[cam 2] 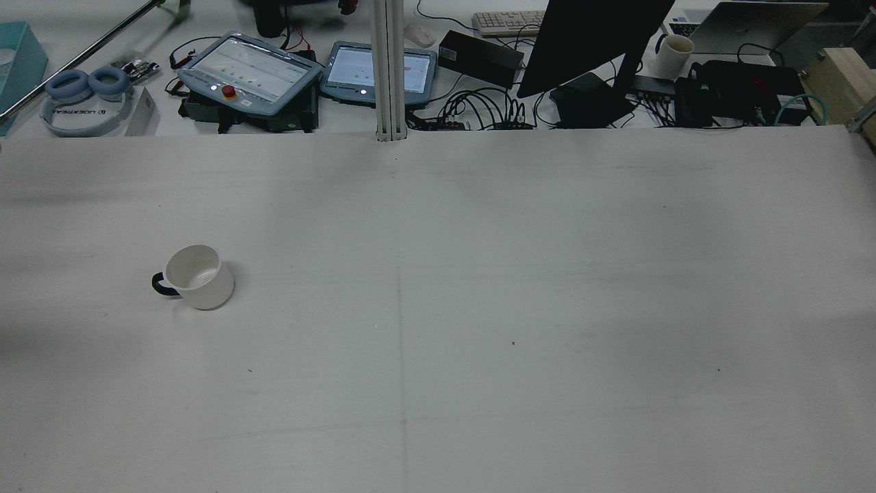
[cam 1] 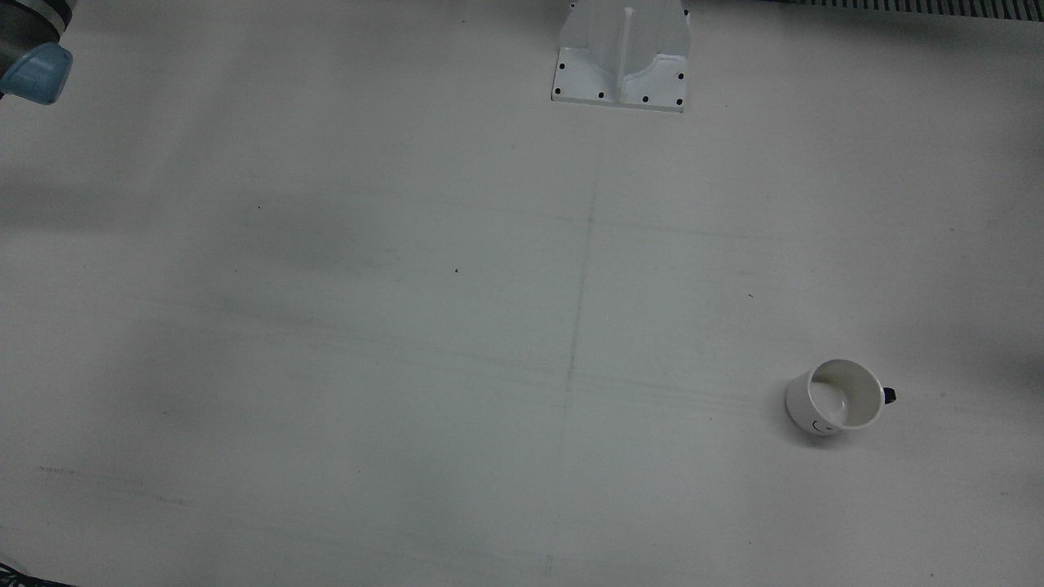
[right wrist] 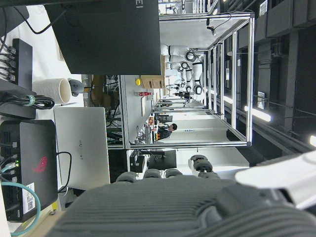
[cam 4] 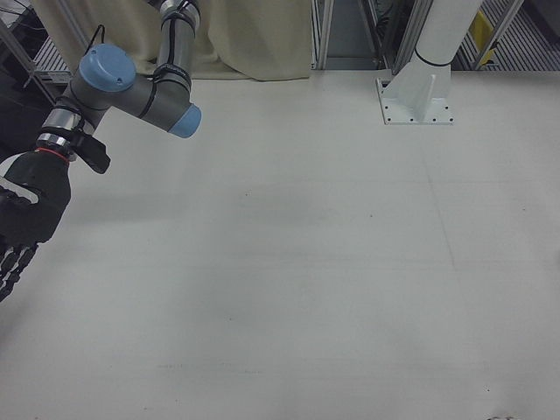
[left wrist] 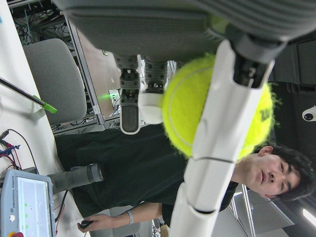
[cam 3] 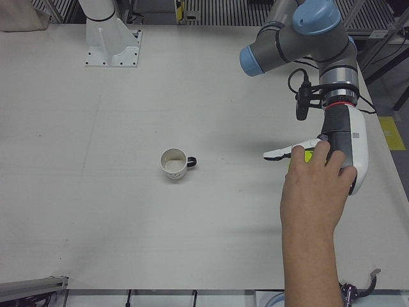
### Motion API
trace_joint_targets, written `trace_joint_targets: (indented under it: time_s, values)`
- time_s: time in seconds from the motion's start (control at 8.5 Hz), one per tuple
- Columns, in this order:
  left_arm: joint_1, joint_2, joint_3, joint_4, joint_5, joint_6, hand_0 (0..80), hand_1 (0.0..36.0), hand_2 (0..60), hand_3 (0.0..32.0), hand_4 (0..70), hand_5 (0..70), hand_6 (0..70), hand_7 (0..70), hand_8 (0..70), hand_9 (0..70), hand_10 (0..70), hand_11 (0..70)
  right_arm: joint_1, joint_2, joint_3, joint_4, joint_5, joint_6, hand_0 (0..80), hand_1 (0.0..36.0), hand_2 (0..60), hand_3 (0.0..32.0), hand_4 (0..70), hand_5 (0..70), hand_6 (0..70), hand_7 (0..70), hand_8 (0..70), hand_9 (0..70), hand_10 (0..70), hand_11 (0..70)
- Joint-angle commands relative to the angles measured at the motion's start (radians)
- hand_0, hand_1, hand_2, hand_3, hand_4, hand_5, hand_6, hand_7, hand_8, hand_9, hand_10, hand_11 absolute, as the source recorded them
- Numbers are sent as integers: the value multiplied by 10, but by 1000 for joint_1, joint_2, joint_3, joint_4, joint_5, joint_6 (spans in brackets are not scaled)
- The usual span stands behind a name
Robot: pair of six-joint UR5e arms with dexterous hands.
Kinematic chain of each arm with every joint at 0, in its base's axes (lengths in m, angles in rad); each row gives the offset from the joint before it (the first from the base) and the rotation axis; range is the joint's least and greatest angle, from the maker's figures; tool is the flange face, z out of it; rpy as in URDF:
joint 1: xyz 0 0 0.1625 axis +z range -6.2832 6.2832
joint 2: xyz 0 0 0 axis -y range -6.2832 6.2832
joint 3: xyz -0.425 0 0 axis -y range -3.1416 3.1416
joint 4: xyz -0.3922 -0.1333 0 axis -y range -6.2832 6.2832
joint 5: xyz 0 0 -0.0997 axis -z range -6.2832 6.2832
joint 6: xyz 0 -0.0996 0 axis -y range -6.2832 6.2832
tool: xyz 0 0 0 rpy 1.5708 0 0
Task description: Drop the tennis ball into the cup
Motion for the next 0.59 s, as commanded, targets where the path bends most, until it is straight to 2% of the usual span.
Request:
trace_joint_targets:
  time_s: [0.0,0.12,0.24,0.35,0.47]
  values:
    - [11,1,-30,1,1,-12,800,360,0,0,545,326,700,700,579,700,236,377,1,0,0,-1,0,0,0,0,0,0,0,0,0,0,0,0,0,0]
    - [27,5,-64,5,12,-12,800,352,0,0,562,296,700,700,571,700,223,353,-1,0,0,-1,0,0,0,0,0,0,0,0,0,0,0,0,0,0]
    - [36,10,-66,-6,85,-12,800,323,16,0,550,274,700,700,561,700,214,336,1,0,0,-1,0,0,0,0,0,0,0,0,0,0,0,0,0,0]
    - [53,5,-81,-18,140,-11,800,304,73,0,540,255,700,700,553,700,203,318,1,0,0,-1,0,0,0,0,0,0,0,0,0,0,0,0,0,0]
    - [126,4,-122,0,157,-11,800,283,149,0,535,235,700,700,543,700,190,295,-1,0,0,-1,0,0,0,0,0,0,0,0,0,0,0,0,0,0]
